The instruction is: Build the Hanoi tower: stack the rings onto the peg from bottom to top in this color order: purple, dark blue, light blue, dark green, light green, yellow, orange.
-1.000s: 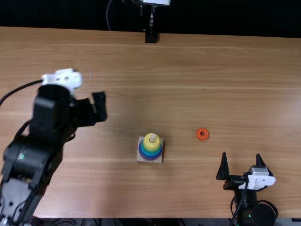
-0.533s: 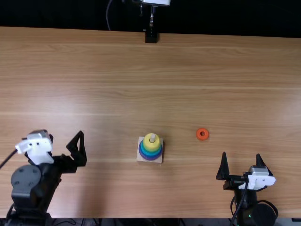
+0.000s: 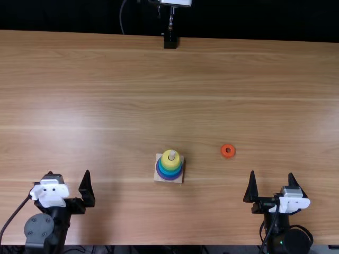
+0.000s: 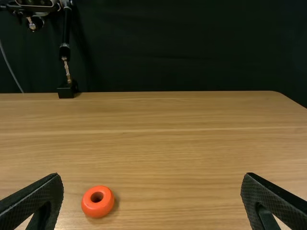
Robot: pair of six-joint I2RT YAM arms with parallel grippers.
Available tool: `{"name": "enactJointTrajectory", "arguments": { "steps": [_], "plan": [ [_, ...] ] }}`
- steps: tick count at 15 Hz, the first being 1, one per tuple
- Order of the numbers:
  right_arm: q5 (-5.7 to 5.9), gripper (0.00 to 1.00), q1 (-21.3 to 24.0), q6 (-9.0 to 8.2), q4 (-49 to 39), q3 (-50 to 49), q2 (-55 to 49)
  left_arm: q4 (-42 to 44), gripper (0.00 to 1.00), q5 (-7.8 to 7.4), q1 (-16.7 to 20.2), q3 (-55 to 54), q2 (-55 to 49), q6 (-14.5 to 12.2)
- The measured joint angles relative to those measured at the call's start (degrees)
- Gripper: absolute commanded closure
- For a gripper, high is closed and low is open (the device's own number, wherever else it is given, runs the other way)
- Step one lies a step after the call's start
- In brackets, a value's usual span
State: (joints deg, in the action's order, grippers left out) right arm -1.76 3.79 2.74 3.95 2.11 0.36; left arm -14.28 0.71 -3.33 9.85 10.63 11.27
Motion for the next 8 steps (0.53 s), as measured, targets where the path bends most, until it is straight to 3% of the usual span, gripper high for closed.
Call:
{"name": "enactJointTrajectory", "arguments": {
  "steps": [1, 3, 8],
  "plan": [
    [0.0, 0.0, 0.0, 0.02, 0.0, 0.0, 0.0, 0.0, 0.0, 0.46, 0.0, -1.6, -2.0, -2.9],
    [0.0, 0.0, 0.0, 0.0, 0.0, 0.0, 0.0, -0.1, 0.0, 0.74, 0.0, -4.0, -3.6, -5.8],
    [-0.02, 0.0, 0.0, 0.0, 0.0, 0.0, 0.0, 1.0, 0.0, 0.83, 0.1, -5.2, -9.5, -7.9]
  ]
}}
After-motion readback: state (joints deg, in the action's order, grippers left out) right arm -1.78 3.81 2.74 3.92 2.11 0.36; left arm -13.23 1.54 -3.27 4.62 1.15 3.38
